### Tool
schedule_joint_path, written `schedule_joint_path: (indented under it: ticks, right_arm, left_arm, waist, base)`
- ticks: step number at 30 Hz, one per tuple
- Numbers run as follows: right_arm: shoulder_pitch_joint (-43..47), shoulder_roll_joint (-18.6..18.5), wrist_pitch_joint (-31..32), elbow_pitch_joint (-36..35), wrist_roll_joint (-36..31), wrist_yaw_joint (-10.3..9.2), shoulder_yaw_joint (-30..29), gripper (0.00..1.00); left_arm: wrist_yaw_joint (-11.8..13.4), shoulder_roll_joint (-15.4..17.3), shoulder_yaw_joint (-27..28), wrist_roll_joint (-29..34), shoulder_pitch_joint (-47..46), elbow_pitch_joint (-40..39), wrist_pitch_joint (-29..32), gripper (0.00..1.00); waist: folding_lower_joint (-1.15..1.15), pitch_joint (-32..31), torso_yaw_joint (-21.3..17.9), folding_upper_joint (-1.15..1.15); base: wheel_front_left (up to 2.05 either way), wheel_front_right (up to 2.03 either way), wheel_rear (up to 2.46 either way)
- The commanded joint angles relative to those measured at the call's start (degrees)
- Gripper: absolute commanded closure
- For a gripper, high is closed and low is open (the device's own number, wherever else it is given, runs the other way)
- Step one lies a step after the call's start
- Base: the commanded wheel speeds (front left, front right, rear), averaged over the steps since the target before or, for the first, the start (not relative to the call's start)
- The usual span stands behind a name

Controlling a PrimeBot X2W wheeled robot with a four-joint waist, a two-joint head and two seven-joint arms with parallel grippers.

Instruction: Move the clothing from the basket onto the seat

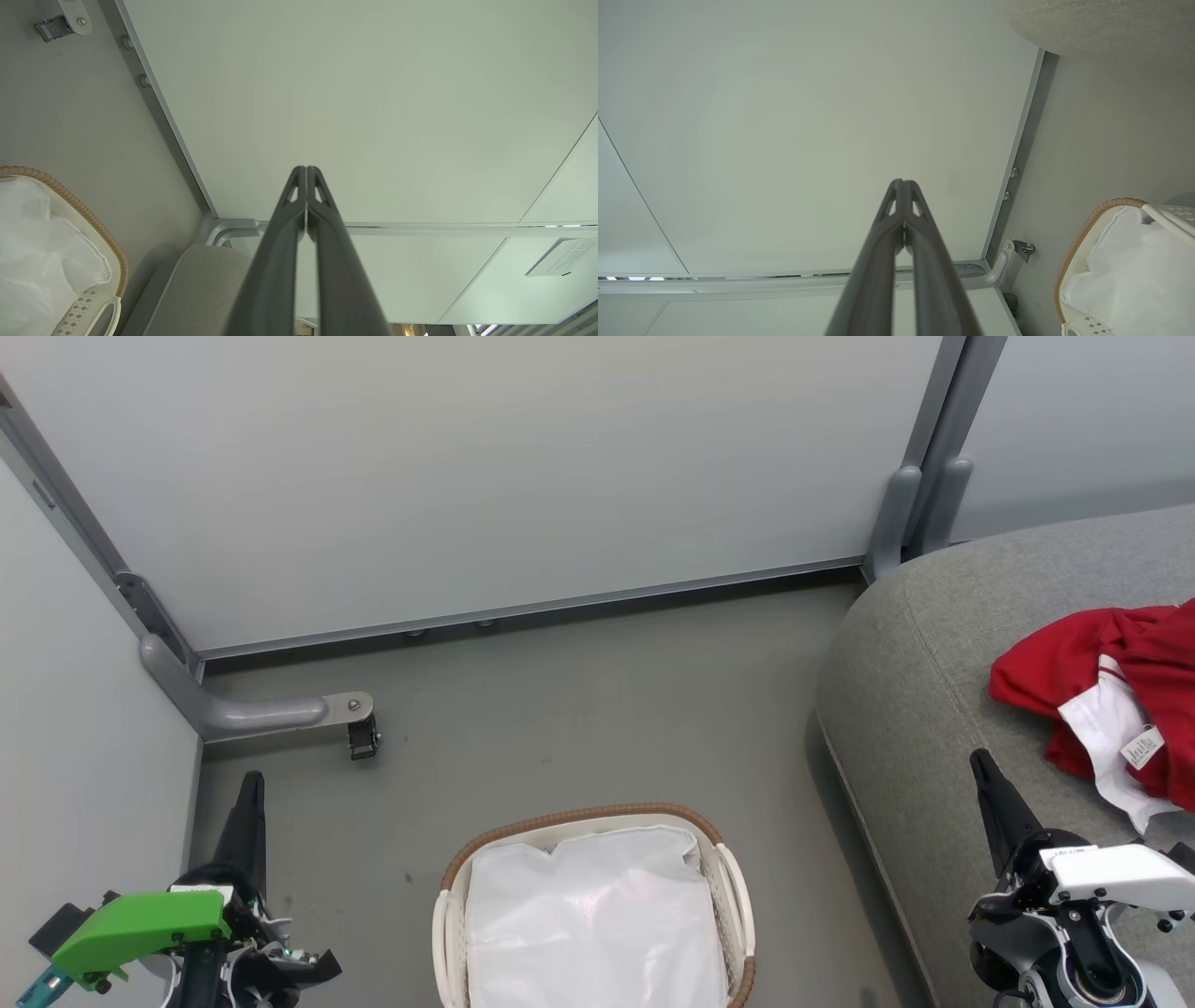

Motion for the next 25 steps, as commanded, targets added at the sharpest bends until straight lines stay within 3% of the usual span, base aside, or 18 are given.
schedule_joint_path:
  ticks: [1, 25]
  right_arm:
    - [0.65, -0.34, 0.08, -0.2, 0.2, 0.0, -0.08, 1.0]
    - [0.65, -0.34, 0.08, -0.2, 0.2, 0.0, -0.08, 1.0]
  left_arm:
    - [-0.29, 0.38, 0.11, -0.2, -0.69, -0.07, 0.19, 1.0]
    - [-0.29, 0.38, 0.11, -0.2, -0.69, -0.08, 0.19, 1.0]
  waist:
    - [0.0, 0.0, 0.0, 0.0]
    - [0.0, 0.0, 0.0, 0.0]
  base:
    - [0.0, 0.0, 0.0]
    - [0.0, 0.0, 0.0]
